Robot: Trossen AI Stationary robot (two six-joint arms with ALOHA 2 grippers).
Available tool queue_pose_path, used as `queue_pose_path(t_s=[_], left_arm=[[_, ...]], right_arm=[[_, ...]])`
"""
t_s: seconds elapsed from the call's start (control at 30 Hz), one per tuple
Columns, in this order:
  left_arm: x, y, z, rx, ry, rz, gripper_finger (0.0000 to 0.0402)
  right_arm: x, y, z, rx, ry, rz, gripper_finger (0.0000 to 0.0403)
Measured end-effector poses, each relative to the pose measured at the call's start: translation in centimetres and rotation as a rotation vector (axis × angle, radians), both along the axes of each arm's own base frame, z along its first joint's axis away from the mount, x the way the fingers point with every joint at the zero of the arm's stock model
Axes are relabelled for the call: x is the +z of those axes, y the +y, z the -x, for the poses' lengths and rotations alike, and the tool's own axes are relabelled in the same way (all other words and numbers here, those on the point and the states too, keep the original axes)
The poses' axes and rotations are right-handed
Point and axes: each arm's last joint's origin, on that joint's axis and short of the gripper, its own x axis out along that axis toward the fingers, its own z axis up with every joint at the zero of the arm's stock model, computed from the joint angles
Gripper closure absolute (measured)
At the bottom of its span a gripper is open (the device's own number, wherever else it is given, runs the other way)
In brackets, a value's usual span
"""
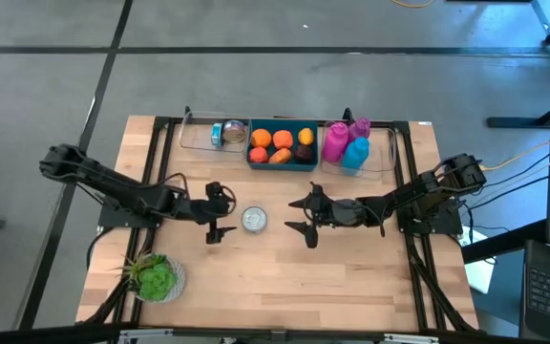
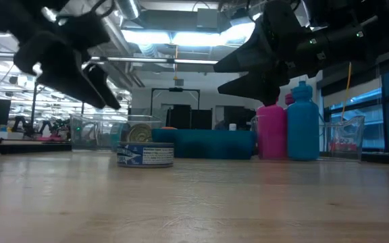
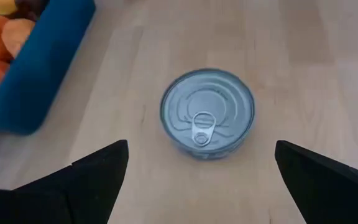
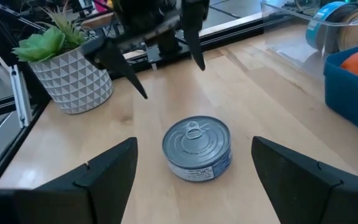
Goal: Pick & Place Food Item
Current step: Put the blue tuna can into the left transparent bin
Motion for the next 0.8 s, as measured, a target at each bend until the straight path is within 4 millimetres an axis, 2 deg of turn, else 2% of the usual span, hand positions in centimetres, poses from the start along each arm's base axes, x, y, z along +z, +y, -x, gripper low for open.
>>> queue_pose_path(t_s=[0.13,0.27,0.5,0.7,0.8], left_arm=[[-2.4,0.3,1.7,0.027,-0.136,0.085,0.0002],[-3.0,0.3,3.3,0.008,-0.33,0.142,0.0004],[-5.9,0.6,5.2,0.078,-0.366,0.146,0.0002],[-6.7,0.4,5.0,0.081,-0.339,0.13,0.0002],[-7.1,0.3,4.6,0.079,-0.338,0.122,0.0002]], right_arm=[[0.0,0.0,0.0,-0.001,0.0,-0.005,0.0089],[0.0,0.0,0.0,-0.002,-0.001,-0.008,0.0089],[0.0,-0.2,0.0,-0.036,-0.008,-0.024,0.0089],[-1.0,-0.3,-0.4,-0.053,0.064,-0.018,0.0089],[-1.2,-0.3,-1.8,-0.028,0.073,-0.014,0.0089]])
